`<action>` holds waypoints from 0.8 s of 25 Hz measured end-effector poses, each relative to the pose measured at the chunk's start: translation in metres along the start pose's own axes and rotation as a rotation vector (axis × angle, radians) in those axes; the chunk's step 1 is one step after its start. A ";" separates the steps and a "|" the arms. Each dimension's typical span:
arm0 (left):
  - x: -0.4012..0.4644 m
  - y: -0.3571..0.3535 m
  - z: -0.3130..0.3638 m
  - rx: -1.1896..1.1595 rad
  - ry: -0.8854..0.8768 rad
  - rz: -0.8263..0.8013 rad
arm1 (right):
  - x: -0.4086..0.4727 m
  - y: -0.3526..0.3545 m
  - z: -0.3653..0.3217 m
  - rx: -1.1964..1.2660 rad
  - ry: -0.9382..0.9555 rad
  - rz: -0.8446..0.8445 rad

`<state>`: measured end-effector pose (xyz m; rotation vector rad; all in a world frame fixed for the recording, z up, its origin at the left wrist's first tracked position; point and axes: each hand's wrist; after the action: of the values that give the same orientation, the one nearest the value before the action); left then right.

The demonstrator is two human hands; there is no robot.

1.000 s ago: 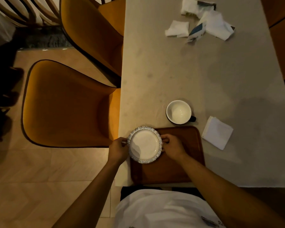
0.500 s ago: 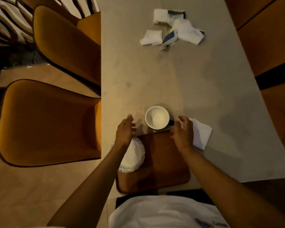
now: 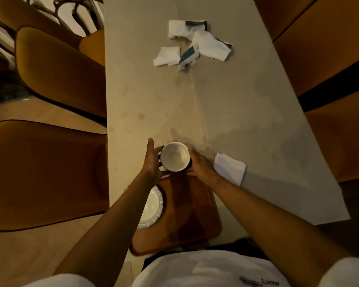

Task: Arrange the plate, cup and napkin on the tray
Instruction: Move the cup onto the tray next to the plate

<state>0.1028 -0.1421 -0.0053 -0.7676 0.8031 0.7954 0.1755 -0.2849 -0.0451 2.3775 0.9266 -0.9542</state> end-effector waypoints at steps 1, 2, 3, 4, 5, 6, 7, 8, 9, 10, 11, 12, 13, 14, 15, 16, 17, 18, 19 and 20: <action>-0.002 -0.001 0.000 -0.008 0.003 0.007 | -0.001 0.001 0.000 0.001 0.014 -0.009; -0.004 -0.002 0.000 -0.014 0.006 0.010 | -0.001 0.003 -0.001 -0.014 0.028 -0.012; -0.007 -0.003 0.001 -0.015 0.008 0.009 | -0.001 0.003 -0.001 -0.045 0.040 -0.010; -0.010 -0.004 0.001 -0.011 0.009 0.006 | -0.001 0.004 -0.001 -0.080 0.056 -0.003; -0.014 -0.004 0.001 -0.003 0.004 0.002 | -0.001 0.005 -0.001 -0.121 0.071 0.010; -0.018 -0.004 0.000 0.006 -0.006 -0.004 | -0.002 0.006 -0.001 -0.161 0.087 0.021; -0.023 -0.003 -0.002 0.011 -0.016 -0.016 | -0.002 0.008 0.000 -0.210 0.102 0.021; -0.027 -0.001 -0.005 -0.001 -0.020 -0.034 | -0.003 0.012 0.001 -0.259 0.121 0.010; -0.032 0.002 -0.010 -0.027 -0.013 -0.056 | -0.006 0.016 0.003 -0.290 0.134 -0.001; -0.036 0.007 -0.016 -0.066 0.003 -0.081 | -0.012 0.021 0.003 -0.285 0.132 -0.010; -0.040 0.012 -0.022 -0.111 0.027 -0.100 | -0.018 0.025 0.004 -0.267 0.110 -0.015; -0.042 0.018 -0.028 -0.153 0.055 -0.116 | -0.023 0.028 0.008 -0.252 0.089 -0.019; -0.045 0.024 -0.034 -0.189 0.079 -0.131 | -0.028 0.030 0.011 -0.252 0.073 -0.027; -0.047 0.030 -0.040 -0.214 0.098 -0.141 | -0.033 0.030 0.015 -0.267 0.063 -0.035; -0.049 0.034 -0.045 -0.232 0.114 -0.147 | -0.037 0.029 0.019 -0.292 0.056 -0.043; -0.051 0.037 -0.050 -0.246 0.127 -0.148 | -0.041 0.028 0.023 -0.317 0.049 -0.048; -0.053 0.038 -0.054 -0.257 0.138 -0.145 | -0.043 0.027 0.027 -0.336 0.041 -0.055; -0.054 0.040 -0.058 -0.266 0.145 -0.141 | -0.046 0.026 0.029 -0.348 0.041 -0.059; -0.054 0.042 -0.061 -0.275 0.148 -0.138 | -0.049 0.024 0.029 -0.350 0.047 -0.060; -0.054 0.044 -0.063 -0.288 0.152 -0.138 | -0.050 0.024 0.030 -0.344 0.050 -0.055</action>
<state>0.0222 -0.1894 -0.0018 -1.1388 0.7700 0.7434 0.1519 -0.3401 -0.0259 2.1018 1.0830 -0.6924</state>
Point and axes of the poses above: each hand's wrist, its own x-axis towards the middle knuckle, its own y-axis out of the back of the hand, z = x × y, and after that the axes turned 14 degrees about -x, right-handed
